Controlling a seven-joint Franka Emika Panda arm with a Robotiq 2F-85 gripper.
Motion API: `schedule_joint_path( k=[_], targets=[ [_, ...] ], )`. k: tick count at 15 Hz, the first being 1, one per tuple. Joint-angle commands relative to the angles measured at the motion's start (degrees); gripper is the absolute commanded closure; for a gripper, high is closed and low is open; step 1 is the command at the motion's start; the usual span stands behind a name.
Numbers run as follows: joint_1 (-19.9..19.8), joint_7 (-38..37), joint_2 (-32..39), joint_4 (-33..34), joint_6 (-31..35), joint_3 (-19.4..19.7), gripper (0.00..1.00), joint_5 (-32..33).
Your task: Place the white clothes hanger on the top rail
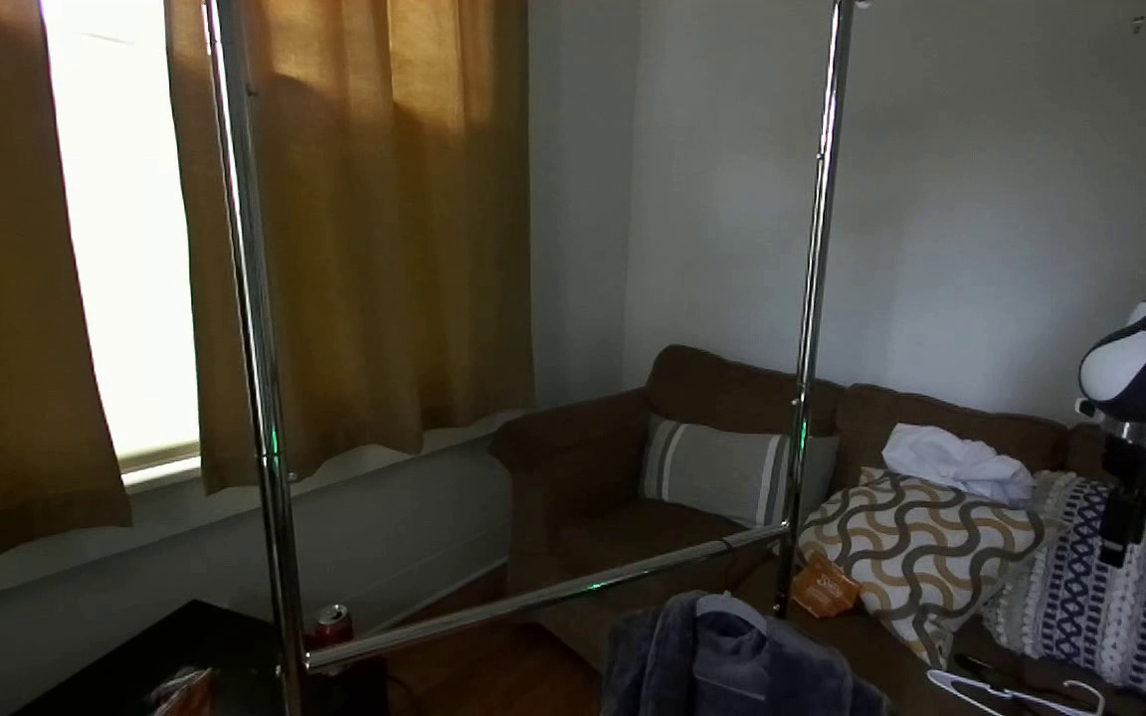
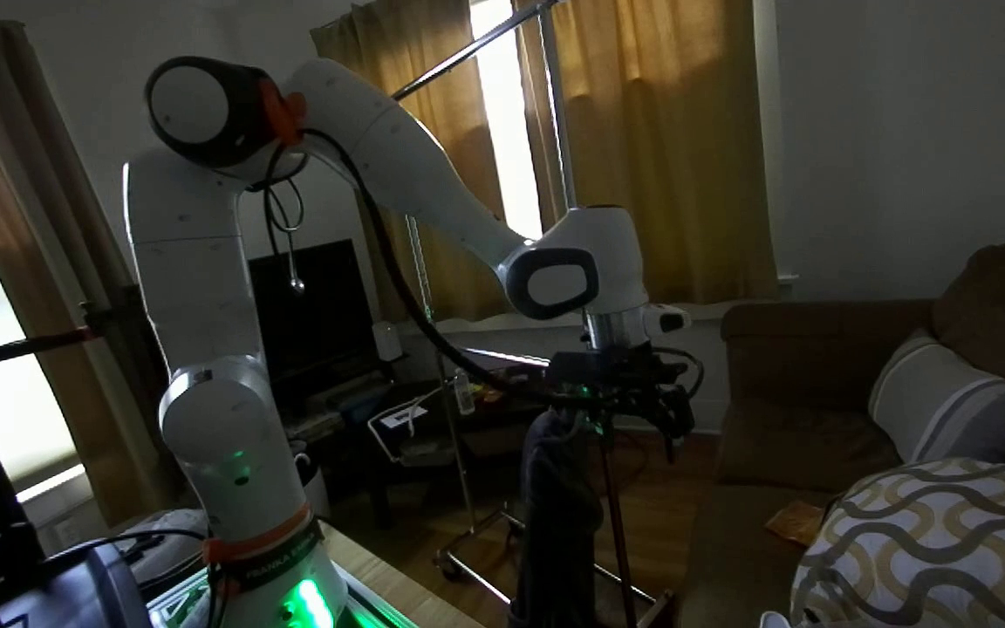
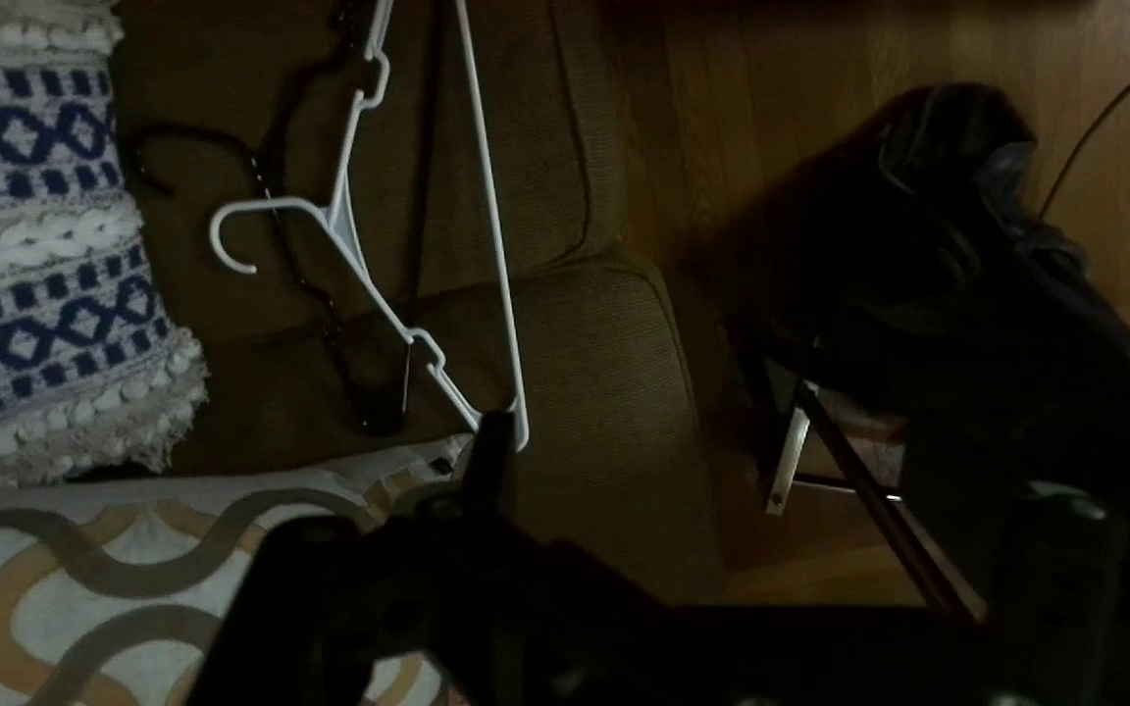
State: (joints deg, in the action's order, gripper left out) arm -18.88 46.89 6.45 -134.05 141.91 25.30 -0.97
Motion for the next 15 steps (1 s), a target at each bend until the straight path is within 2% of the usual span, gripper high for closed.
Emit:
schedule_joint_path(
  k=[1,2,3,5,8,10,13,15],
  targets=[
    [-6.4,1.7,11.7,7.5,-1.0,-3.3,0.00,-12.5],
    [-8.1,1.6,13.6,8.7,-1.3,-4.4,0.00,-14.4],
    [-6.5,-0.3,7.6,4.3,0.1,-3.9,0.00,-8.4],
    [-8.7,-0.3,11.5,6.7,0.1,-5.3,0.00,-10.8],
    [-9.2,-0.4,13.2,8.0,0.1,-5.9,0.00,-11.6],
    [-10.4,-6.6,19.2,14.7,-3.8,-5.9,0.00,-13.2],
    [-14.7,-11.2,26.3,22.2,-7.0,-7.5,0.00,-16.1],
    [-17.6,-12.2,30.8,26.7,-8.0,-8.9,0.00,-15.5]
  ],
)
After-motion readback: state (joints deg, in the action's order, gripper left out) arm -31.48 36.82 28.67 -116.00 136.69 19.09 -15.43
